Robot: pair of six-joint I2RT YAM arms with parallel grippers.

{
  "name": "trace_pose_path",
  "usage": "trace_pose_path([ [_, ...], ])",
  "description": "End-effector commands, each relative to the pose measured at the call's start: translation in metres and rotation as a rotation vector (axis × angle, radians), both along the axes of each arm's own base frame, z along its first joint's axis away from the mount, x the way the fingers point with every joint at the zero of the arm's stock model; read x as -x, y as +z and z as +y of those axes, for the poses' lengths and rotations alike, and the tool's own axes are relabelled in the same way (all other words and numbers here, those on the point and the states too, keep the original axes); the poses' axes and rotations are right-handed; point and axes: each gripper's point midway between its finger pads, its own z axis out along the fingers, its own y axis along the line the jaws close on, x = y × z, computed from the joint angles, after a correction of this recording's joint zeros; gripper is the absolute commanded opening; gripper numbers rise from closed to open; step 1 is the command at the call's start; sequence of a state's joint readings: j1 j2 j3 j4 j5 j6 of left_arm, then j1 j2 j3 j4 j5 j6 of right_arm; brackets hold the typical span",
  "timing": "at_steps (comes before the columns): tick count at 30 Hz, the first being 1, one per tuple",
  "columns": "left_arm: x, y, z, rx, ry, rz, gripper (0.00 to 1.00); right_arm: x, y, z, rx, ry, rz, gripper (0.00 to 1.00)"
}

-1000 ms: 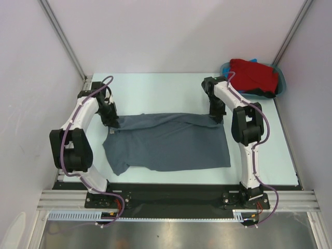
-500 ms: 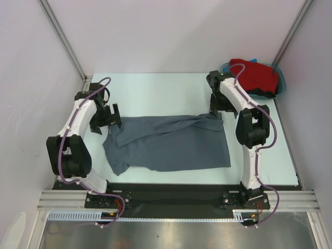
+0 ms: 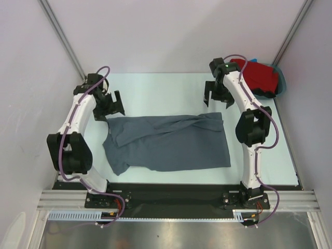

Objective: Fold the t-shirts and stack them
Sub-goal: Fold the tshirt

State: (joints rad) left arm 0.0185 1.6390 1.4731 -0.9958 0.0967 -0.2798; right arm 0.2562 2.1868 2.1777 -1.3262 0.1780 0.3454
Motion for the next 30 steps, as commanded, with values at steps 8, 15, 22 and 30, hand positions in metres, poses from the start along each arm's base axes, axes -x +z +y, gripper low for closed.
trace_pose_path([
  [8, -0.029, -0.052, -0.053, 0.133, -0.188, 0.072, 1.00, -0.008, 0.010, 0.031, -0.160, 0.086, -0.013, 0.96],
  [15, -0.011, -0.087, -0.064, 0.127, -0.275, 0.166, 1.00, -0.004, 0.010, 0.040, -0.204, 0.096, -0.003, 0.95],
  [22, -0.010, -0.099, -0.054, 0.061, -0.296, 0.193, 0.95, 0.004, 0.015, 0.037, -0.176, 0.065, 0.006, 0.95],
  [30, -0.021, -0.111, -0.050, 0.027, -0.276, 0.204, 0.04, 0.006, 0.011, 0.038, -0.176, 0.052, 0.021, 0.95],
])
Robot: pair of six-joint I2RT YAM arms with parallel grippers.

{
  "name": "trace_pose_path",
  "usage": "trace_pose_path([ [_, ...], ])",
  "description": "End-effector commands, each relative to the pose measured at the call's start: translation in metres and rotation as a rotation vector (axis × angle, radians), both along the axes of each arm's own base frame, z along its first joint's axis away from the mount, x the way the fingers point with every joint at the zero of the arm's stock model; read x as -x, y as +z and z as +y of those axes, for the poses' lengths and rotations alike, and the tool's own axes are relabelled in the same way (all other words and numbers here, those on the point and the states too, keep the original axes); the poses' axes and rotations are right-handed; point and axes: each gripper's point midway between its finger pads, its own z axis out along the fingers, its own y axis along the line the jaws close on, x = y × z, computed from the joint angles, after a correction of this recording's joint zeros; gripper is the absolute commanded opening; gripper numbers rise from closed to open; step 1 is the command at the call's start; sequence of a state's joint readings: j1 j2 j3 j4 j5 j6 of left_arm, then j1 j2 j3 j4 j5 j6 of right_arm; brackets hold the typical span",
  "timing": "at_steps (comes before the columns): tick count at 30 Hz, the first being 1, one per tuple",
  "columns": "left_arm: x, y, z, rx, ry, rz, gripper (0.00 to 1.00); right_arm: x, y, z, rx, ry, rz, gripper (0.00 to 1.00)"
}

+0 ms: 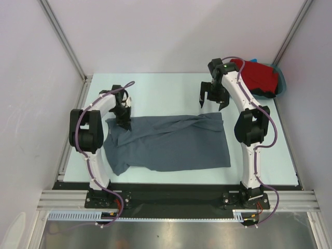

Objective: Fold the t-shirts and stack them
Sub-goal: Fold the tshirt

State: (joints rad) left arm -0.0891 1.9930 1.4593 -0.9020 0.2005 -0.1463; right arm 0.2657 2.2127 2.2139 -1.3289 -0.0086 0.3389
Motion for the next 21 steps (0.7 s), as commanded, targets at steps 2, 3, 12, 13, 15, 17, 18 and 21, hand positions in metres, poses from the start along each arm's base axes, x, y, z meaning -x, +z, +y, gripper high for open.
trace_pose_path([
  [2, -0.015, 0.012, 0.004, -0.040, -0.015, -0.053, 0.00, 0.003, 0.011, 0.003, -0.002, -0.014, -0.014, 0.95],
  [3, -0.014, 0.014, 0.005, -0.042, -0.014, -0.059, 0.01, 0.003, 0.011, 0.004, -0.003, -0.014, -0.016, 0.95],
  [12, 0.002, 0.094, 0.005, -0.023, -0.012, -0.237, 0.03, 0.015, -0.003, 0.006, 0.043, 0.008, 0.026, 0.95],
  [13, 0.005, 0.098, 0.004, -0.013, -0.007, -0.247, 0.05, 0.015, -0.004, 0.006, 0.044, 0.010, 0.029, 0.95],
  [15, 0.017, 0.110, 0.001, 0.016, 0.015, -0.270, 0.10, 0.017, -0.006, 0.006, 0.050, 0.017, 0.035, 0.95],
  [17, 0.026, 0.117, -0.001, 0.034, 0.042, -0.289, 0.17, 0.018, -0.008, 0.007, 0.051, 0.025, 0.043, 0.95],
  [18, 0.035, 0.119, -0.001, 0.041, 0.048, -0.293, 0.20, 0.019, -0.009, 0.008, 0.051, 0.030, 0.046, 0.95],
  [21, 0.059, 0.112, -0.001, 0.051, 0.072, -0.249, 0.23, 0.021, -0.013, 0.009, 0.062, 0.052, 0.057, 0.95],
])
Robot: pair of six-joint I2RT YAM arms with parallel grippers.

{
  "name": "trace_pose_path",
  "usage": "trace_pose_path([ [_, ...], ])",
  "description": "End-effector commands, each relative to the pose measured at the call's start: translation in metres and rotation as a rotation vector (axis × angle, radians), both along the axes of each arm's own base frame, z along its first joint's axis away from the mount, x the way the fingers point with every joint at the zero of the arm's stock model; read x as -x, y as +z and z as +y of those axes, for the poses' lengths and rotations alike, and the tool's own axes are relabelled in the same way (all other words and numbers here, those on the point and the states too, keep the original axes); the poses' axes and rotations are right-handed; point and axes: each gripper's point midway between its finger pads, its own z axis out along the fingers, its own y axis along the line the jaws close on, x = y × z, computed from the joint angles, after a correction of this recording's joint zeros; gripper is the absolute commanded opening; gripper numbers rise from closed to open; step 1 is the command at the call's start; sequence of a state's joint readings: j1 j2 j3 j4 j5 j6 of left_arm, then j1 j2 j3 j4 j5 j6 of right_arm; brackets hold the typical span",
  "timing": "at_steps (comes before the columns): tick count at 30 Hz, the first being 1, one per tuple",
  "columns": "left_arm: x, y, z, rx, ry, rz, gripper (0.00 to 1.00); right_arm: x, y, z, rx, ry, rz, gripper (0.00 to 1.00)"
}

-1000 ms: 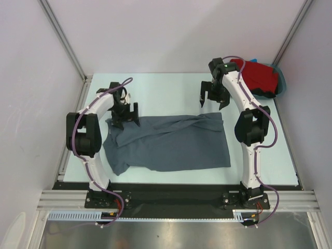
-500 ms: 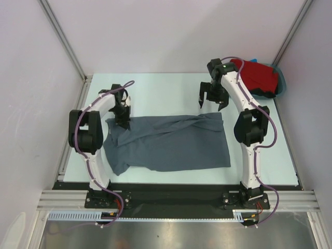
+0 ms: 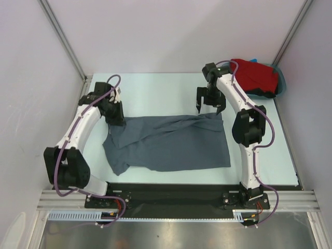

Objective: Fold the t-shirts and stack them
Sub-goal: Fold the tshirt

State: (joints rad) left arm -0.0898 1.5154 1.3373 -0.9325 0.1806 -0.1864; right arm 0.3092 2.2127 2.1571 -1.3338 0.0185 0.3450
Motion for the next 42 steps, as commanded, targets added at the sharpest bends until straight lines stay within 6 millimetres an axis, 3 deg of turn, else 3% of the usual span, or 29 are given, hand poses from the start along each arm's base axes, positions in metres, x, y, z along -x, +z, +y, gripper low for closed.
trace_pose_path([
  [1, 0.034, -0.012, -0.008, 0.052, 0.023, 0.080, 0.25, 0.006, 0.000, 0.000, 0.024, 0.025, 0.015, 0.95],
  [6, 0.073, -0.026, -0.008, 0.068, 0.050, 0.135, 0.18, 0.006, -0.004, -0.002, 0.035, 0.034, 0.025, 0.95],
  [9, 0.077, -0.028, -0.002, 0.047, 0.071, 0.104, 0.23, 0.004, -0.006, -0.001, 0.028, 0.033, 0.024, 0.95],
  [10, 0.074, -0.030, -0.002, 0.043, 0.077, 0.101, 0.30, 0.003, -0.006, 0.001, 0.024, 0.033, 0.022, 0.95],
  [11, 0.069, -0.032, -0.002, 0.040, 0.076, 0.096, 0.54, 0.000, -0.004, 0.003, 0.017, 0.034, 0.013, 0.95],
  [14, 0.041, -0.039, -0.002, 0.031, 0.085, 0.075, 0.65, -0.003, -0.004, 0.004, 0.013, 0.036, 0.013, 0.95],
  [16, 0.016, -0.038, -0.001, 0.016, 0.089, 0.047, 0.62, -0.005, -0.004, 0.006, 0.009, 0.039, 0.012, 0.95],
  [17, 0.008, -0.049, -0.001, 0.003, 0.086, 0.077, 0.74, -0.005, -0.003, 0.006, 0.010, 0.037, 0.011, 0.95],
  [18, -0.007, -0.045, 0.002, -0.017, 0.097, 0.054, 0.91, -0.006, -0.002, 0.004, 0.015, 0.036, 0.007, 0.95],
  [19, -0.015, -0.046, 0.002, -0.024, 0.094, 0.046, 1.00, -0.006, -0.001, 0.004, 0.016, 0.035, 0.005, 0.95],
  [24, -0.053, -0.065, 0.009, -0.091, 0.085, 0.045, 1.00, -0.006, 0.002, -0.004, 0.037, 0.018, -0.001, 0.95],
  [27, -0.066, -0.077, 0.003, -0.076, 0.055, 0.074, 1.00, -0.006, 0.005, -0.009, 0.041, 0.005, -0.002, 0.95],
  [34, -0.072, -0.092, -0.005, -0.044, 0.027, 0.104, 0.96, -0.005, 0.005, -0.017, 0.047, -0.018, 0.001, 0.95],
  [36, -0.070, -0.099, -0.007, -0.033, 0.016, 0.123, 0.85, -0.005, 0.005, -0.018, 0.045, -0.022, 0.003, 0.96],
  [37, -0.069, -0.100, -0.008, -0.028, 0.013, 0.128, 0.74, -0.004, 0.004, -0.018, 0.043, -0.023, 0.007, 0.96],
  [39, -0.067, -0.102, -0.011, -0.010, 0.006, 0.136, 0.62, -0.004, 0.004, -0.018, 0.042, -0.024, 0.007, 0.96],
  [40, -0.067, -0.102, -0.012, -0.007, 0.005, 0.135, 0.50, -0.005, 0.004, -0.018, 0.041, -0.024, 0.006, 0.96],
  [42, -0.067, -0.101, -0.013, 0.002, 0.003, 0.133, 0.38, -0.004, 0.003, -0.017, 0.039, -0.025, 0.010, 0.95],
])
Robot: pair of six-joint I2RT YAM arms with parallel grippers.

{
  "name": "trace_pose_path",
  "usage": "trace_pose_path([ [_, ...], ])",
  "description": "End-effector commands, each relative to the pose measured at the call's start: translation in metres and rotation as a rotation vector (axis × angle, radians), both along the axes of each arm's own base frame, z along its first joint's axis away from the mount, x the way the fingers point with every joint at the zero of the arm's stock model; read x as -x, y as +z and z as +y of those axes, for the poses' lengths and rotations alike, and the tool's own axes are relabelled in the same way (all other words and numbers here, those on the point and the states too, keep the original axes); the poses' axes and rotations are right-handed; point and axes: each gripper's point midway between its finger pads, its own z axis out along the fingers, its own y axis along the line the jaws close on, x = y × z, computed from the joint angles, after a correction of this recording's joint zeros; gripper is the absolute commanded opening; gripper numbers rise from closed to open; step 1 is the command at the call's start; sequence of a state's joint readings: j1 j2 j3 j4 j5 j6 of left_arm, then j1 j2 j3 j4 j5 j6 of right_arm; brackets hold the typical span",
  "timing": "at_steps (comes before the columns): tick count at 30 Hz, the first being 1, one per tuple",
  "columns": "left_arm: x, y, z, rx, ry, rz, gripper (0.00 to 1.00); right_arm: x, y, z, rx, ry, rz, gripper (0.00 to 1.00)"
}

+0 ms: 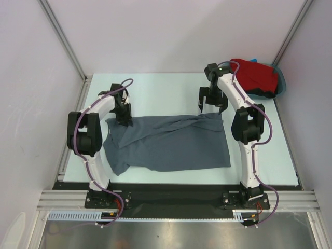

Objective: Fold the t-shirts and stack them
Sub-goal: Fold the tshirt

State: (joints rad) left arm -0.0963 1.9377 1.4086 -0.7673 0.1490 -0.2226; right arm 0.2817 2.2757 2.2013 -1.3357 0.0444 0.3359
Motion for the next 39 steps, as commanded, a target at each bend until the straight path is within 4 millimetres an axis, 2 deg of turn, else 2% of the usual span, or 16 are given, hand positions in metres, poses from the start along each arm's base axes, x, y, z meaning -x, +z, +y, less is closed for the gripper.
trace_pose_path([
  [1, -0.013, 0.014, -0.010, 0.042, -0.035, -0.058, 0.26, 0.010, 0.018, -0.004, 0.007, -0.002, 0.002, 0.96],
  [6, -0.008, 0.016, -0.010, 0.041, -0.045, -0.042, 0.00, 0.011, 0.017, -0.002, 0.005, -0.003, 0.003, 0.95],
  [8, -0.006, 0.019, -0.010, 0.041, -0.056, -0.046, 0.00, 0.013, 0.017, -0.001, 0.003, -0.001, 0.007, 0.95],
  [12, -0.003, 0.047, -0.013, 0.065, -0.069, -0.099, 0.00, 0.015, 0.016, 0.001, 0.003, -0.003, 0.008, 0.95],
  [13, 0.000, 0.062, -0.016, 0.081, -0.077, -0.133, 0.00, 0.015, 0.016, 0.001, 0.001, -0.003, 0.005, 0.95],
  [16, 0.011, 0.077, -0.016, 0.089, -0.087, -0.157, 0.00, 0.015, 0.014, 0.003, 0.000, 0.001, 0.008, 0.95],
  [20, 0.039, 0.100, -0.017, 0.115, -0.102, -0.185, 0.00, 0.016, 0.012, 0.011, -0.014, 0.015, 0.013, 0.95],
  [23, 0.062, 0.107, -0.018, 0.134, -0.104, -0.187, 0.00, 0.016, 0.010, 0.016, -0.015, 0.028, 0.018, 0.95],
  [28, 0.106, 0.103, -0.019, 0.158, -0.121, -0.164, 0.01, 0.018, 0.008, 0.023, -0.016, 0.051, 0.022, 0.95],
  [29, 0.119, 0.092, -0.018, 0.157, -0.118, -0.130, 0.01, 0.018, 0.007, 0.024, -0.014, 0.056, 0.027, 0.95],
  [30, 0.126, 0.093, -0.018, 0.165, -0.119, -0.131, 0.02, 0.019, 0.007, 0.025, -0.014, 0.060, 0.028, 0.95],
  [31, 0.133, 0.090, -0.019, 0.170, -0.115, -0.113, 0.09, 0.020, 0.005, 0.026, -0.013, 0.067, 0.033, 0.95],
  [32, 0.144, 0.081, -0.019, 0.178, -0.111, -0.078, 0.13, 0.020, 0.005, 0.027, -0.011, 0.070, 0.034, 0.95],
  [34, 0.156, 0.080, -0.023, 0.209, -0.111, -0.067, 0.18, 0.022, 0.004, 0.028, -0.010, 0.077, 0.039, 0.95],
  [36, 0.169, 0.073, -0.028, 0.241, -0.110, -0.039, 0.41, 0.022, 0.005, 0.030, -0.012, 0.084, 0.036, 0.95],
  [39, 0.183, 0.070, -0.032, 0.271, -0.116, -0.014, 0.43, 0.021, 0.004, 0.028, -0.007, 0.083, 0.038, 0.95],
])
